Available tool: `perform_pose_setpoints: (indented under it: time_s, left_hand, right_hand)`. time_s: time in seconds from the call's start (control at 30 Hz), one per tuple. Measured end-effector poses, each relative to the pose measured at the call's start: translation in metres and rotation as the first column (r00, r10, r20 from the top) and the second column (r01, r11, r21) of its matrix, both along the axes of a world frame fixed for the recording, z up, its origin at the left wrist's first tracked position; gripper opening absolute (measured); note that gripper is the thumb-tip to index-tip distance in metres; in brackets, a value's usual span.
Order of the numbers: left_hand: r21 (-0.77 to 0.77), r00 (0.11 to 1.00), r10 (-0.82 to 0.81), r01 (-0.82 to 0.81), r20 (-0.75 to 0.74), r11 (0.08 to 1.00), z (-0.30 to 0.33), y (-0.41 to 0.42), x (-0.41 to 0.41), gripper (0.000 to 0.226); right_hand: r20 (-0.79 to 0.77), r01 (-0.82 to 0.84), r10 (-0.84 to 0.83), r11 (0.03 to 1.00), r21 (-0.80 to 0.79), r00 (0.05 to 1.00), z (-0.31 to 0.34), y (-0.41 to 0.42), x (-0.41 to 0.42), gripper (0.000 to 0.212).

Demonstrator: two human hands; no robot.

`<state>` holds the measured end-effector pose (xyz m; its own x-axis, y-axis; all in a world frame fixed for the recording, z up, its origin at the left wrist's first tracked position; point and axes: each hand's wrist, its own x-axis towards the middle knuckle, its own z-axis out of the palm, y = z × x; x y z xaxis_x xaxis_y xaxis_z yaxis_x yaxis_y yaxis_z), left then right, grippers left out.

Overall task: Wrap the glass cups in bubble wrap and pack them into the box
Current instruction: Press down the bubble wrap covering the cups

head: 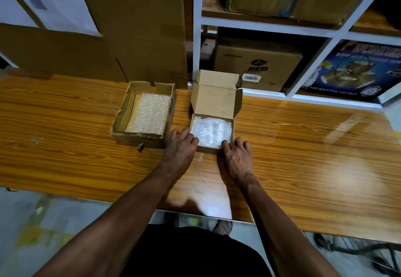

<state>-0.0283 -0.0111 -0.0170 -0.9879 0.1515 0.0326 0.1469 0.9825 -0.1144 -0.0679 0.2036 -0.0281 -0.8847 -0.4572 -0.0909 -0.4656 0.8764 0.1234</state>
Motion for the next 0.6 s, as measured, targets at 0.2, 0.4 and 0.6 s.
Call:
perform_pose_setpoints:
  time_s: [0.2, 0.4, 0.6]
  left_hand:
    - [0.010, 1.000, -0.011, 0.011, -0.006, 1.000, 0.001, -0.004, -0.001, 0.024]
    - [0.000, 0.998, -0.048, 0.048, 0.050, 0.999, 0.000, -0.005, -0.005, 0.020]
    - [0.051, 0.999, -0.047, 0.048, -0.023, 0.998, 0.001, -0.001, -0.011, 0.026]
  right_hand:
    - [-0.049, -0.003, -0.001, 0.997, -0.079, 0.999, -0.008, 0.006, 0.001, 0.022]
    - [-0.030, -0.033, 0.032, 0.999, -0.030, 0.999, -0.009, 0.002, -0.008, 0.016]
    - [-0.088, -0.098, 0.085, 0.983, -0.158, 0.992, -0.006, -0.005, -0.013, 0.033]
